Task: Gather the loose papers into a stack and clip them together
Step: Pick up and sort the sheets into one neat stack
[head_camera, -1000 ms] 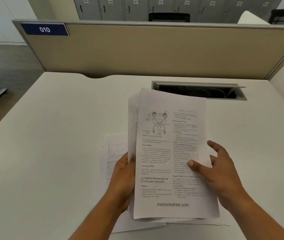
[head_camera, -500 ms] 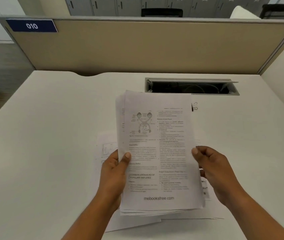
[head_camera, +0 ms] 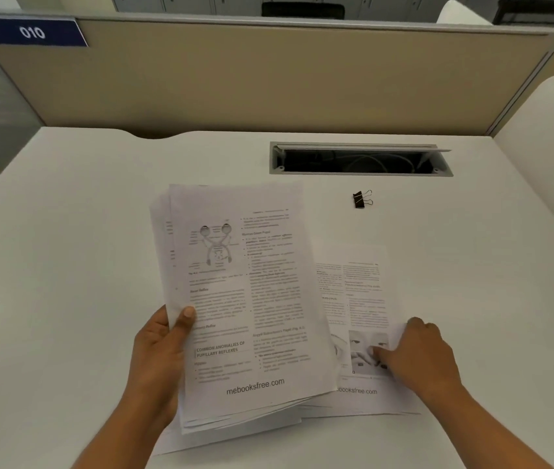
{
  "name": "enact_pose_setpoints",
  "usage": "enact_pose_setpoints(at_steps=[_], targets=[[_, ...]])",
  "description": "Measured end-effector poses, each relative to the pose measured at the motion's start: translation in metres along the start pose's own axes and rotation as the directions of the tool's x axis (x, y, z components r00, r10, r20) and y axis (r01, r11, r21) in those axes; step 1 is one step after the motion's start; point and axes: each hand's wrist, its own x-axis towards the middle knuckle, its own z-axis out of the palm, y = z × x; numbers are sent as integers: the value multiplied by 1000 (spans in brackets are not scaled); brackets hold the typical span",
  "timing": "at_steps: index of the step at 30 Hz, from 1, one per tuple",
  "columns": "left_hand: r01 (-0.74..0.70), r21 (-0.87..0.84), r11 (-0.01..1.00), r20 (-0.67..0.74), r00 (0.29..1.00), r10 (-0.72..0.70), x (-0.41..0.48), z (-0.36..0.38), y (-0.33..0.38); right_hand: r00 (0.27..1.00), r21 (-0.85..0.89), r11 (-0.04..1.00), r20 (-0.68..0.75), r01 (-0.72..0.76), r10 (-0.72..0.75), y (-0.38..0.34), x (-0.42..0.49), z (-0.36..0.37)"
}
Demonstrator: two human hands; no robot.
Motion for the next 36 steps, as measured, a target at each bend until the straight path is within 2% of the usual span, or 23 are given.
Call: enact_pose_setpoints(at_steps=[6, 13, 19, 23, 26, 29, 32, 36], targets=[[1, -12, 1000, -15, 1000, -1, -1, -6, -5, 998, 308, 950, 61, -52, 34, 2, 8, 2], [5, -31, 999, -10, 1000, -5, -1, -6, -3, 998, 384, 924, -50, -5, 26, 24, 22, -2], [-1, -32, 999, -17, 1000, 0, 1, -7, -1, 984, 507, 862, -155, -1, 92, 40, 28, -25], [4, -34, 999, -36, 999, -5, 5, -9, -1, 975, 695, 719, -180, 31, 133, 43, 22, -51], [8, -31, 999, -37, 999, -9, 8, -7, 0, 976, 867, 498, -125, 20, 180, 37, 17, -70], [8, -24, 1000, -25, 1000, -9, 8, -3, 1, 991, 949, 314, -70, 31, 113, 28, 6, -86], [13, -23, 1000, 0, 1000, -13, 6, 4, 3, 998, 962, 267, -63, 62, -5, 13, -9, -99], [33, -37, 999, 45, 998, -32, 4, 14, 6, 989, 955, 284, -45, 83, -139, -8, -26, -102]])
